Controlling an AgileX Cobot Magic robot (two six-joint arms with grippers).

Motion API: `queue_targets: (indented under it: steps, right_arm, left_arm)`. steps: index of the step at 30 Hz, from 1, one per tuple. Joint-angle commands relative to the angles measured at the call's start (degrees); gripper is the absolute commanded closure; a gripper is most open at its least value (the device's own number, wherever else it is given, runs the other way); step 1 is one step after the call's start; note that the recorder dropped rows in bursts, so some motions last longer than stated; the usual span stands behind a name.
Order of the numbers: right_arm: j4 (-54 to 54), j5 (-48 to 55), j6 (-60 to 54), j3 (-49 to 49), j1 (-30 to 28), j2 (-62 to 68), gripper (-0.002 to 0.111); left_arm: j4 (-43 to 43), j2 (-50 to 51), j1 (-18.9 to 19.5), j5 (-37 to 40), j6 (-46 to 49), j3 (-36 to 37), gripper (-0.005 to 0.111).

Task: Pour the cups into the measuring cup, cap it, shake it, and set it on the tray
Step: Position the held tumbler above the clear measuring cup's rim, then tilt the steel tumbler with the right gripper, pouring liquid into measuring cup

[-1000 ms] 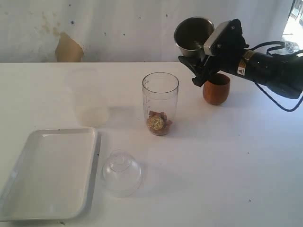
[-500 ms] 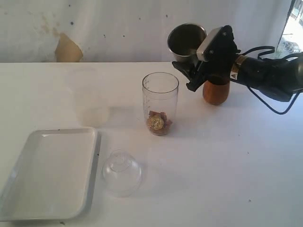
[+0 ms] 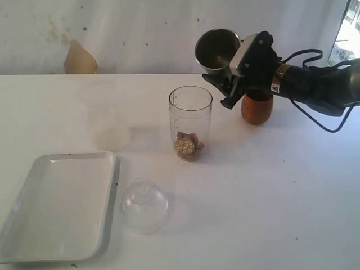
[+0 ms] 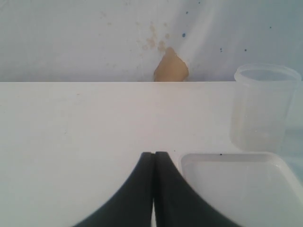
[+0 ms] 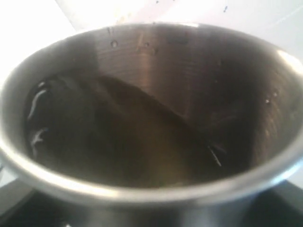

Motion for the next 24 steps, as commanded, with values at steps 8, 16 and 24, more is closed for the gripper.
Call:
queue_targets:
  steps: [8,16,24]
  right_arm:
    - [0.7,-3.2,-4.5,-1.3,0.0,-0.7,0.108]
    - [0.4,-3.3,-7.0,-1.3,0.0,-0.7,0.108]
    - [0.3,-3.3,-10.8,-1.3,0.0,-0.7,0.108]
  left_arm:
    - [0.1,-0.3,-0.2,0.1,0.0,0.3,0.107]
    - [0.1,-0.3,-0.2,0.1,0.0,0.3,0.107]
    - [0.1,-0.3,-0.2,0.1,0.0,0.3,0.107]
